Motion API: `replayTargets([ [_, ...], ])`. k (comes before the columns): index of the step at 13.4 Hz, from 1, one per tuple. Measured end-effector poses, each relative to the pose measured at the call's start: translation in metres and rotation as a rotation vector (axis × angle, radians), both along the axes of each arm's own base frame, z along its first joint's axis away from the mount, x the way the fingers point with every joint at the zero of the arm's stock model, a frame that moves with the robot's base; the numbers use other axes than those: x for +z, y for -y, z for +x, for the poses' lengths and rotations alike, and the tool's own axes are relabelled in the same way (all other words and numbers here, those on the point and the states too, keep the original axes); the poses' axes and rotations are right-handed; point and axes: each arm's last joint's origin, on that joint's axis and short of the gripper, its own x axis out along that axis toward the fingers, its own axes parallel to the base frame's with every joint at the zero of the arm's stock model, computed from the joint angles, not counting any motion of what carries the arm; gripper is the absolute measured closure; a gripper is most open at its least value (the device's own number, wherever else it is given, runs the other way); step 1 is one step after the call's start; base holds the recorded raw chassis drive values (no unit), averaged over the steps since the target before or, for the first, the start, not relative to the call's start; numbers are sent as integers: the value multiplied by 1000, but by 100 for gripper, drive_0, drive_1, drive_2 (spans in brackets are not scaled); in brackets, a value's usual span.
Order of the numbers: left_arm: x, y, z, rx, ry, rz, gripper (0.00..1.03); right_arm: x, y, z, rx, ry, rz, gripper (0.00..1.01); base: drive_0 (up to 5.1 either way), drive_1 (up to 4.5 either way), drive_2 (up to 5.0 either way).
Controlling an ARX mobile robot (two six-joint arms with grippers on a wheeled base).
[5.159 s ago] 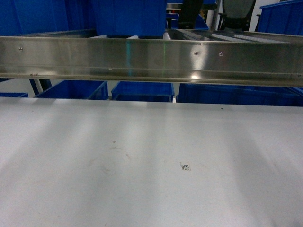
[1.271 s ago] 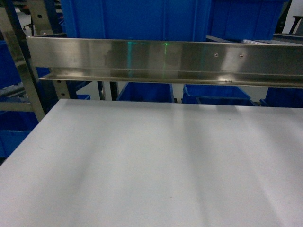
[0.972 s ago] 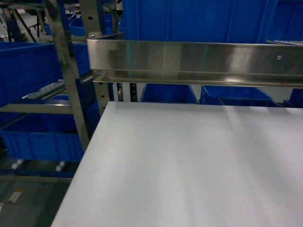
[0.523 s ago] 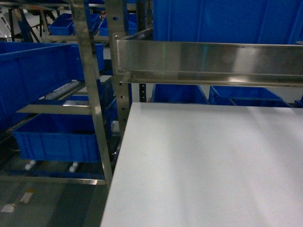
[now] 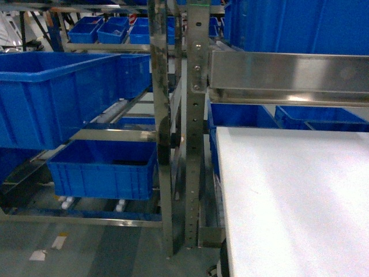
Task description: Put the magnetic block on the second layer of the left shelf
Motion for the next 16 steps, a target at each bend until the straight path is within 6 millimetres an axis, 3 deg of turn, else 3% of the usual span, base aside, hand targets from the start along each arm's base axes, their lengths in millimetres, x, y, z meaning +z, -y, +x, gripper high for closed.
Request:
replayTargets([
  [16,0,0,0,0,1,0,5,1,0,0,0,4,0,56,-499,247,247],
])
